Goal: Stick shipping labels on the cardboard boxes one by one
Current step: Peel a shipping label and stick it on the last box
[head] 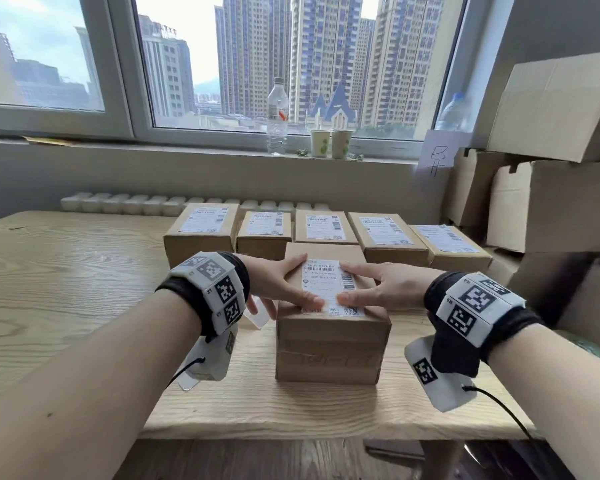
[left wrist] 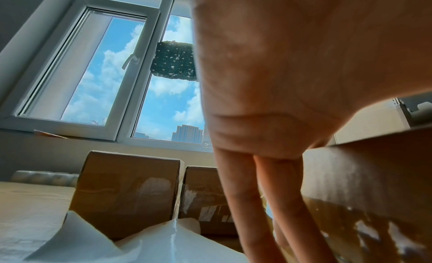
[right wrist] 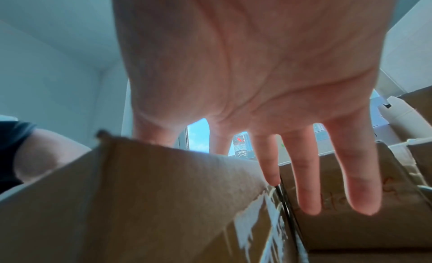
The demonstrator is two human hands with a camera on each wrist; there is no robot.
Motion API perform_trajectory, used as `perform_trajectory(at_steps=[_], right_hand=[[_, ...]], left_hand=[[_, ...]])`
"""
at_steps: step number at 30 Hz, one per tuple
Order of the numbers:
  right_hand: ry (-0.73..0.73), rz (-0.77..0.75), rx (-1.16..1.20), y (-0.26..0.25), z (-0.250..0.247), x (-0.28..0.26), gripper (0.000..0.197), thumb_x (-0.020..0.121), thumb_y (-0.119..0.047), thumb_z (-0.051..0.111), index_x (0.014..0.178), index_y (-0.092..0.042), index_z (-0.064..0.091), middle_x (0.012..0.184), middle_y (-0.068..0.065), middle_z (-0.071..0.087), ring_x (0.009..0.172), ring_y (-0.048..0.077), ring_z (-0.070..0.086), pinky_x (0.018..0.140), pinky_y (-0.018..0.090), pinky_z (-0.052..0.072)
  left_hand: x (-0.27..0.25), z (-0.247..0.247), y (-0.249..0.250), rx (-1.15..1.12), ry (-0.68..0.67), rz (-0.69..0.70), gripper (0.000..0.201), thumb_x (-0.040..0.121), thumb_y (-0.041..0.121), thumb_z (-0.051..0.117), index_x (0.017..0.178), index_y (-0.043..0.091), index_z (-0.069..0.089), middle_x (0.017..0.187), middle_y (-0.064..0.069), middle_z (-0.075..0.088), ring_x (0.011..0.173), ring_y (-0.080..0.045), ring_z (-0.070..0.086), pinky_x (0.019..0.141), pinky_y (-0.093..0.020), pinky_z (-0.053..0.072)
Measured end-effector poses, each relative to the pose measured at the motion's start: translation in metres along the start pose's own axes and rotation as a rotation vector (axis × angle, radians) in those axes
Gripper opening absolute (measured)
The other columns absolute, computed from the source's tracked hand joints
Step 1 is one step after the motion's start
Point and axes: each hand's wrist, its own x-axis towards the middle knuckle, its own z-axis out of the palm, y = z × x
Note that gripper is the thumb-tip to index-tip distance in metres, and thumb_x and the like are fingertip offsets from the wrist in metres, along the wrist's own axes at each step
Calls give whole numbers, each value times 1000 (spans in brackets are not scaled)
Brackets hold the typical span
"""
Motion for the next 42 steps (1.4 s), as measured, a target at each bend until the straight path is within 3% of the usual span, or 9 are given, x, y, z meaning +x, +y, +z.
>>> perform_trajectory(at_steps=[8,16,19,21,24,27,31,37,42], right_hand=[[93,35,-18,-2,7,9,71,88,-62,42,149,-35,19,155,4,28,138,24,34,110,33,28],[193,78,85,-2,18,11,61,96,-51,34,150,-30,16,153,4,31,132,26,41,102,33,38],[174,122,343,2,20,1,57,98,-43,38,149,-34,15,132,3,52,92,23,65,78,40,56],[156,136,457,3,17,-8,51,99,-35,41,146,-32,23,111,-3,58,73,16,64,68,43,59],[223,136,412,0,3,-16,59,97,-34,46,150,-27,20,139,0,46,92,16,63,77,38,58],[355,91,351,-12,-21,-29,64,94,-40,49,150,-29,18,149,1,35,122,24,52,95,39,49],[418,-26,478,-41,-46,-44,70,93,-36,54,150,-30,15,135,-4,45,92,20,65,65,35,59],[460,-160,494,-100,-56,-37,82,87,-34,63,150,-34,10,132,5,50,94,29,66,76,43,59],[466,-286,546,-153,-52,-7,97,79,-28,74,151,-31,10,131,4,52,97,18,61,70,26,56]], left_hand=[[1,9,6,-49,115,-1,78,90,56,40,149,36,-7,148,-10,37,113,-30,59,87,-41,54],[2,19,1,-156,217,5,67,97,50,28,149,30,-10,135,-15,50,98,-32,67,77,-41,56],[2,21,-3,-267,270,-28,64,98,48,29,149,19,3,128,-13,53,88,-31,68,75,-44,56],[-3,21,-2,-317,268,-13,57,99,44,29,144,12,20,116,-11,56,79,-27,67,72,-39,55],[-14,15,9,-274,296,76,46,100,42,29,130,9,43,103,-9,60,88,-30,67,65,-29,53],[-27,-3,18,-252,409,169,46,96,47,37,123,12,49,99,-9,66,74,-20,65,62,-29,55],[-46,-36,17,-251,584,247,48,90,52,47,120,14,50,100,-6,66,81,-21,65,64,-33,56],[-66,-74,-16,-323,817,278,60,87,54,52,129,11,48,121,-3,60,104,-20,58,89,-33,47],[-76,-98,-57,-534,977,281,60,84,52,59,131,17,47,121,-3,61,105,-22,60,94,-42,49]])
